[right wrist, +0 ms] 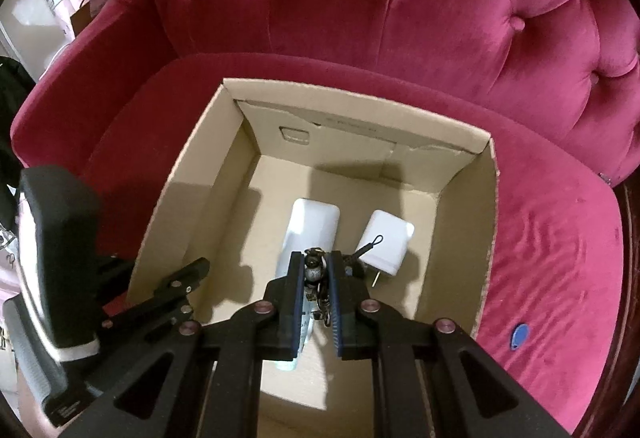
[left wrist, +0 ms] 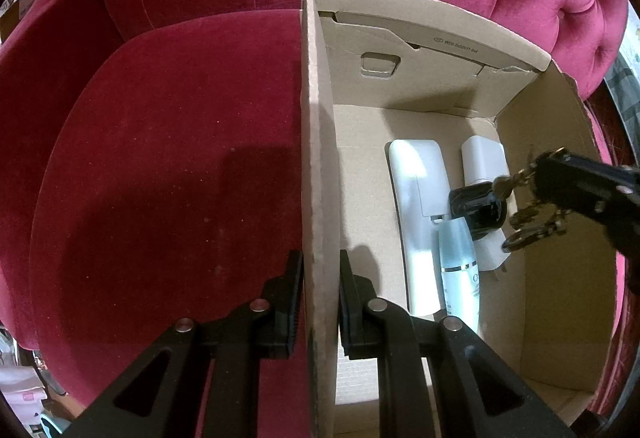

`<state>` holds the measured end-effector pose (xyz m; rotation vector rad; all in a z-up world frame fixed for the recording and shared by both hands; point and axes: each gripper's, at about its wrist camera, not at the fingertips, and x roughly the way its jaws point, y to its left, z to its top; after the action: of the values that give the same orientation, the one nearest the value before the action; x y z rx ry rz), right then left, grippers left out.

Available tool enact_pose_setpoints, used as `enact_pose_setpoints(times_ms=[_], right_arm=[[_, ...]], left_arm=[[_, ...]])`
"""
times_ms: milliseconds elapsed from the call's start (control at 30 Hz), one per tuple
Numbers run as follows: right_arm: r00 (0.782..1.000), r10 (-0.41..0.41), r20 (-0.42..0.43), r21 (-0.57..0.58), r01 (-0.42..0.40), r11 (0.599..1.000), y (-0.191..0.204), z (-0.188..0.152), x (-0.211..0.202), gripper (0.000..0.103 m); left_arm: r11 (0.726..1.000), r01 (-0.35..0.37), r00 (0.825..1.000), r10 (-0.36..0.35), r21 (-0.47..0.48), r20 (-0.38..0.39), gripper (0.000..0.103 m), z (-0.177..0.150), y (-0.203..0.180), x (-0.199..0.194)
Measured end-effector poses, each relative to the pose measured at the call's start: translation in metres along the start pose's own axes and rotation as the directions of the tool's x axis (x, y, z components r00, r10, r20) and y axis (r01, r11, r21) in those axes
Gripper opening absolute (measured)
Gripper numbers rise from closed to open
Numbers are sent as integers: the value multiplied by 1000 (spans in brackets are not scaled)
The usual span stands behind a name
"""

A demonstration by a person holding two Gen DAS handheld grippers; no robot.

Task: Organize rigid objects
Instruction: 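Lower the keys onto the OSM bottle and open the right gripper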

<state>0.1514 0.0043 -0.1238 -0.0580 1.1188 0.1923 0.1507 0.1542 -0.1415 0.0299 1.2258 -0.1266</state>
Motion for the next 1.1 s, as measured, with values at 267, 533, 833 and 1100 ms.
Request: enact_pose_setpoints(times_ms=[267,533,833,1100], right_arm=[[1000,5,-26,33,-4,999,-3,-8,24,11],[999,9,-51,50,-7,999,-5,-16,42,11],[998,22,-54,58,-19,998,-7,-18,45,13],[999,-27,-25,32,28,999,-3,-20,36,38]], left_arm=[[1000,-4,1000,4,1,0,17,0,-1,1],[1000,1,1000,-1,-1,-1,17,0,-1,1],[1000,1,1000,-1,0,0,17,1,0,0],[1000,1,1000,-1,0,0,17,1,1,0]])
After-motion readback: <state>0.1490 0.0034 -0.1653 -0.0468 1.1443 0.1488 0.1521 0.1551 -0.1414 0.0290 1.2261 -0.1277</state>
